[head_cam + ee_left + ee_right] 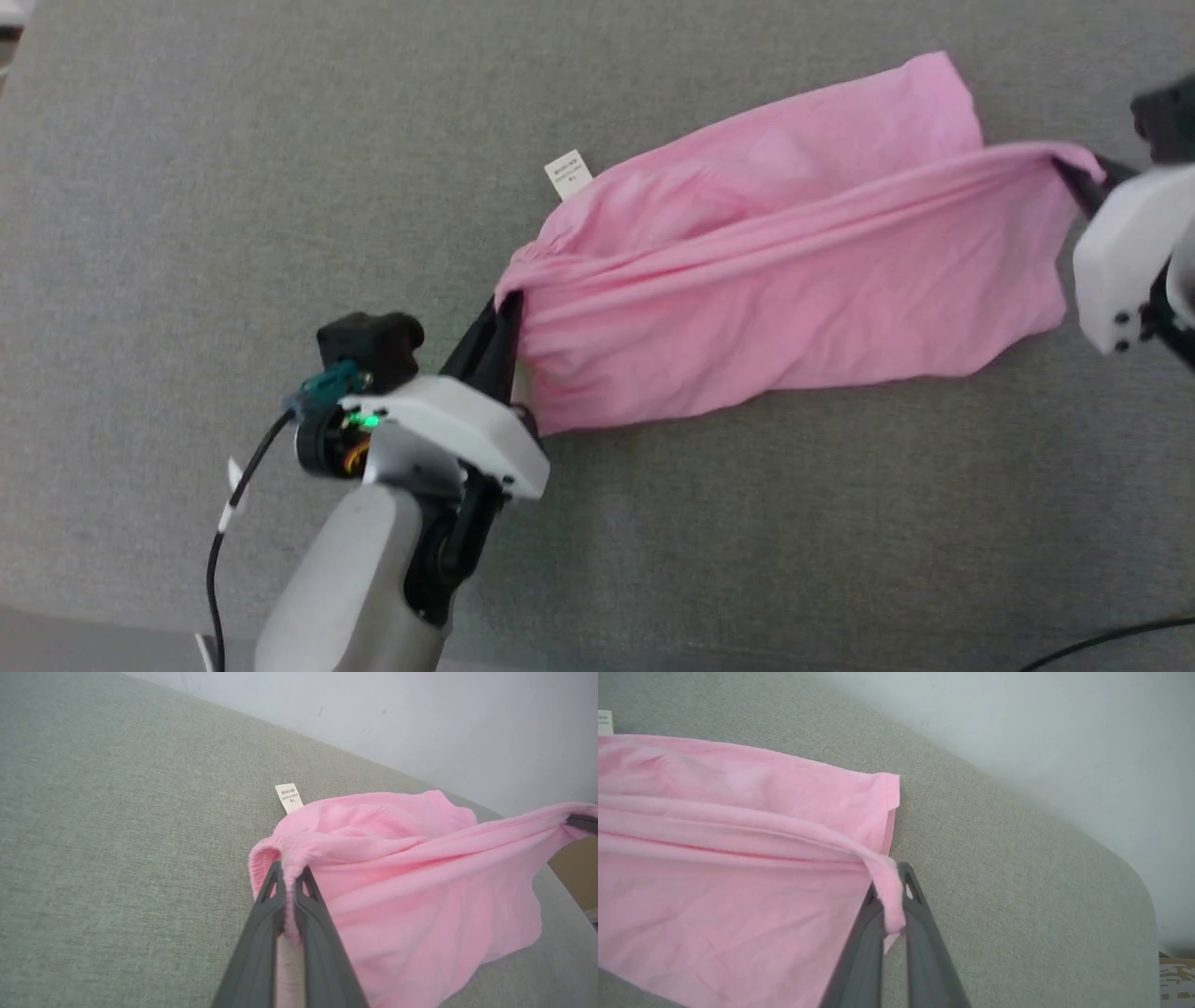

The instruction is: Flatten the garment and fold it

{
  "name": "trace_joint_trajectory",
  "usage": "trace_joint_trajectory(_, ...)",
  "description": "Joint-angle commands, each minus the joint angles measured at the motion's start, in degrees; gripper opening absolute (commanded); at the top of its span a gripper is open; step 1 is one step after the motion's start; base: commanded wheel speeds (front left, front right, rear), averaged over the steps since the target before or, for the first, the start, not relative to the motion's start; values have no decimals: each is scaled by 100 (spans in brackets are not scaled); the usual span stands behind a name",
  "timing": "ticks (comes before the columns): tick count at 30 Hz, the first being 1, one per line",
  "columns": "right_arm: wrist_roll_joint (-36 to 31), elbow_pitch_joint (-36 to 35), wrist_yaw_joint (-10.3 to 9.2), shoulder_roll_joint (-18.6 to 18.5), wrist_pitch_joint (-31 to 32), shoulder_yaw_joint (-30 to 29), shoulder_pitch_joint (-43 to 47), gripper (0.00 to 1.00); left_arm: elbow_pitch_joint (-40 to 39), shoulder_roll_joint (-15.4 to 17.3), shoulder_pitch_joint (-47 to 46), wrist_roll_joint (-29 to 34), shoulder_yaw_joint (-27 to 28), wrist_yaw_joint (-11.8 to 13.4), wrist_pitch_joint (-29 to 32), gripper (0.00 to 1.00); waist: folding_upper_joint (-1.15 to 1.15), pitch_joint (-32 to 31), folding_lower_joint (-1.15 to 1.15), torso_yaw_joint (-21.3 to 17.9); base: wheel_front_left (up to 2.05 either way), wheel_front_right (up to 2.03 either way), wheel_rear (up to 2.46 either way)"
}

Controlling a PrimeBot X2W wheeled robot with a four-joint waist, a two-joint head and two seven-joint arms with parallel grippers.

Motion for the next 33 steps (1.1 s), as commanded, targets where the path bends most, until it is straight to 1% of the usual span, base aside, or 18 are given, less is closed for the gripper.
trace_joint_trajectory(1,-3,202,-13,-77,-38,120,-302,0,94,-42,-173,41,23,21,-91,0,0,435,-2,327,0,0,0)
trace_joint_trajectory(5,22,887,-13,-275,-71,568,-1139,0,354,-193,-581,46,-32,-20,-290,0,0,764,-2,539,0,0,0)
trace_joint_trajectory(10,-4,1528,-13,-377,-59,991,-1960,0,589,-342,-988,-15,-102,-16,-543,0,0,1070,-2,749,0,0,0)
trace_joint_trajectory(14,22,1963,-13,-473,61,1386,-2445,0,748,-398,-1198,-66,-199,-10,-639,0,0,1228,-2,868,0,0,0)
trace_joint_trajectory(19,189,2453,-13,-531,184,1706,-2836,0,871,-437,-1341,-168,-365,-41,-704,0,0,1323,-2,942,0,0,0)
trace_joint_trajectory(20,222,2555,-13,-524,218,1714,-2877,0,888,-442,-1356,-204,-405,-74,-709,11,0,1325,-2,943,0,0,0)
trace_joint_trajectory(21,242,2635,-13,-509,246,1729,-2906,36,903,-446,-1368,-229,-443,-103,-723,58,0,1319,-2,940,0,0,0)
trace_joint_trajectory(22,274,2713,-13,-491,280,1731,-2920,100,917,-449,-1379,-244,-480,-128,-744,100,0,1304,-2,933,0,0,0)
trace_joint_trajectory(25,338,2834,-13,-451,199,1709,-2927,100,940,-455,-1373,-287,-551,-175,-835,100,0,1204,-2,891,0,0,0)
trace_joint_trajectory(28,445,2848,-13,-454,-65,1652,-2840,100,932,-450,-1310,-286,-600,-216,-932,100,0,1022,-2,829,0,0,0)
trace_joint_trajectory(31,520,2835,-13,-463,-251,1596,-2723,100,919,-399,-1227,-265,-611,-220,-982,100,0,856,-2,776,0,0,0)
trace_joint_trajectory(33,583,2783,-13,-448,-494,1477,-2546,100,885,-328,-1116,-240,-601,-206,-1053,100,0,655,-2,717,0,0,0)
